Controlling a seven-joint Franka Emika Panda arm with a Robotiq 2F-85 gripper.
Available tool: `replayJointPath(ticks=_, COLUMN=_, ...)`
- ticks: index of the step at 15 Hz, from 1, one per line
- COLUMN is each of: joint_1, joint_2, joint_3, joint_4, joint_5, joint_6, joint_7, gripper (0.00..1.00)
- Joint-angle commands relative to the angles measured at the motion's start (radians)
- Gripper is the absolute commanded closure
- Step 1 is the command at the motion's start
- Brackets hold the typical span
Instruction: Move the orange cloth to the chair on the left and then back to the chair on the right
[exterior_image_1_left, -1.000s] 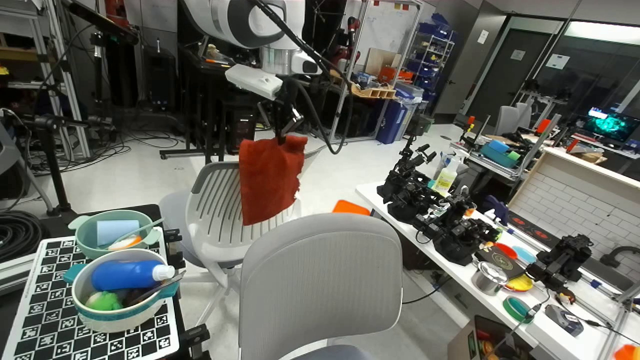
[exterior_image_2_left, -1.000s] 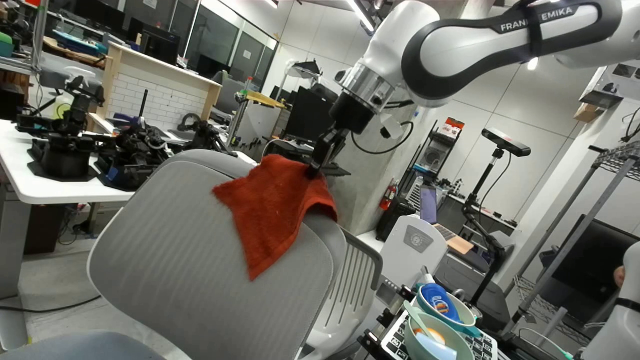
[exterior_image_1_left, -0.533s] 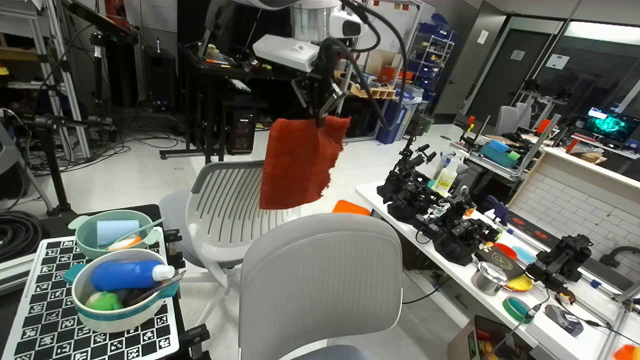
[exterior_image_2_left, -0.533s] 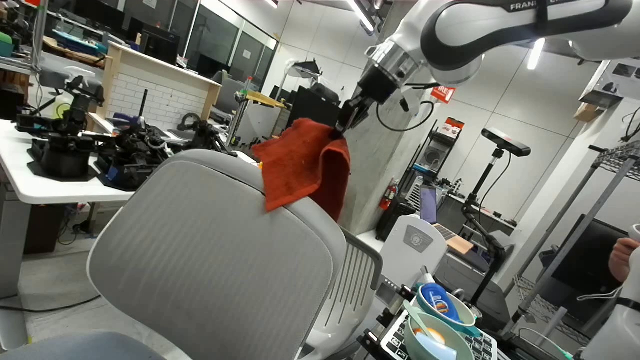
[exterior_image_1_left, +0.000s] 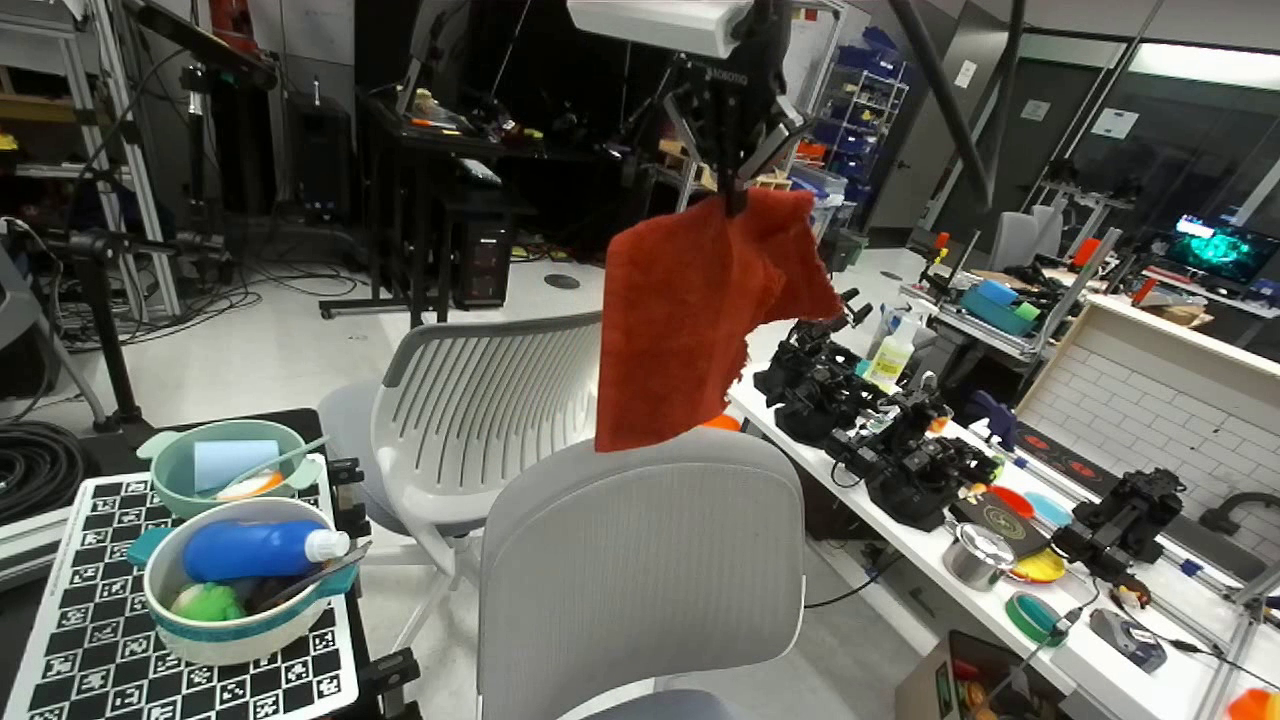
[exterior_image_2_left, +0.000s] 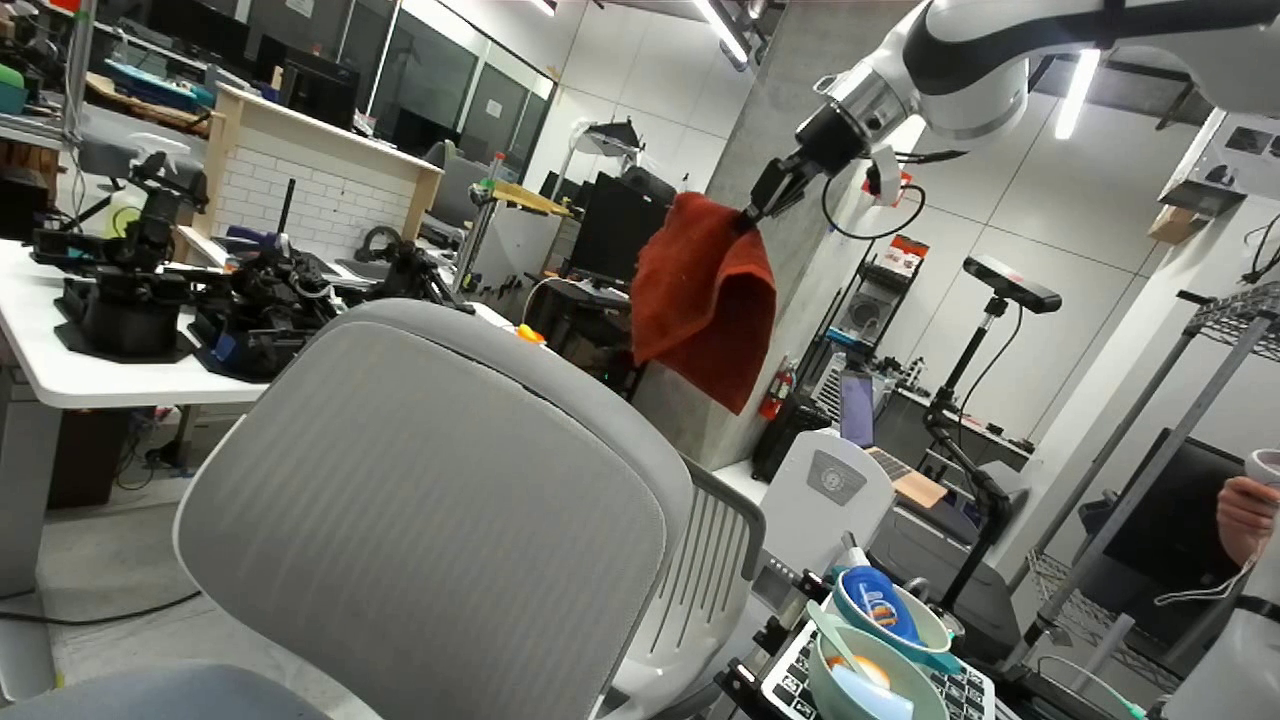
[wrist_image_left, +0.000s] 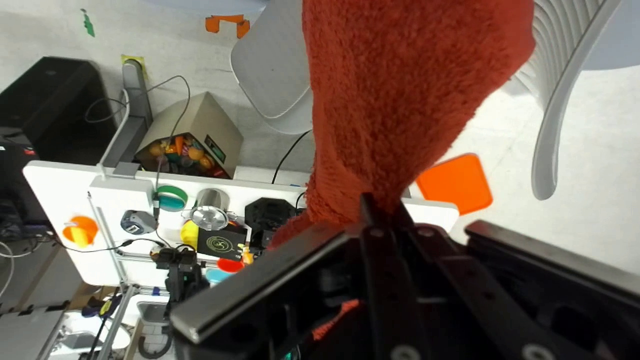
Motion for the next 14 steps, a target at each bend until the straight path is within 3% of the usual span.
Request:
replayJointPath(ticks=1, joint_1=-0.003, joint_2=-0.003, joint_3=-0.020, joint_4=0.002, joint_5=0.038, joint_6=-0.025, joint_7=-0.038, gripper=0.99)
replayJointPath(ticks=14, joint_1=0.062, joint_2=0.036, joint_3=0.052, joint_4=-0.117, joint_5=-0.020, joint_6=0.012, joint_7=0.031, gripper=0.99)
